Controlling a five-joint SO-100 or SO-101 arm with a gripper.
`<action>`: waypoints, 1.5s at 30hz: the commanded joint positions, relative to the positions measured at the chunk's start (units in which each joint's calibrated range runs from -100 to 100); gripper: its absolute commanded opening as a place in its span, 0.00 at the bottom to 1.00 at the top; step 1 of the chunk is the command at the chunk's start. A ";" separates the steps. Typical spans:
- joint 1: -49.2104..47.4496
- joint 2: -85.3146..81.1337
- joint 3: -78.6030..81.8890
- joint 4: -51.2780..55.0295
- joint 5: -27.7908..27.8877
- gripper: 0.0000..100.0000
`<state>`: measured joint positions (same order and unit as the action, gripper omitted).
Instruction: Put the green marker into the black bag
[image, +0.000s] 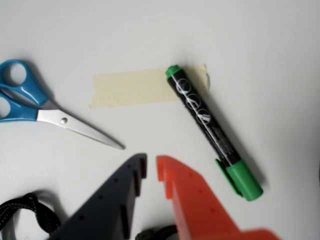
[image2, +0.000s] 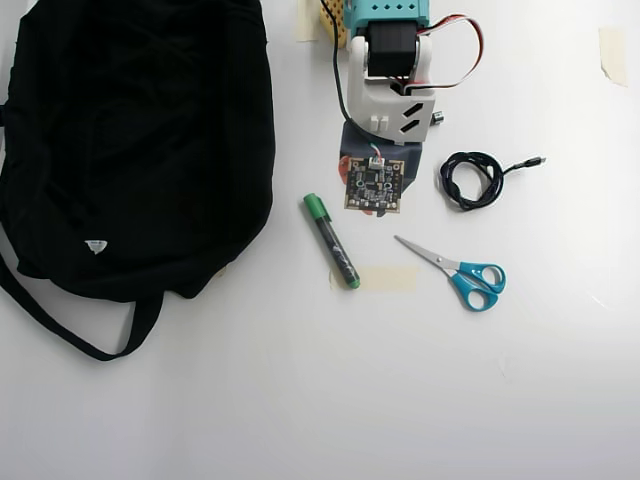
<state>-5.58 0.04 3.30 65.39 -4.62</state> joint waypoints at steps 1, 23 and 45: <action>-0.47 -1.70 -2.76 0.24 0.21 0.03; -0.32 -1.37 -1.86 0.24 -0.05 0.03; -0.18 -0.79 -1.77 0.33 0.32 0.03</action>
<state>-5.58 0.04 3.30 65.39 -4.62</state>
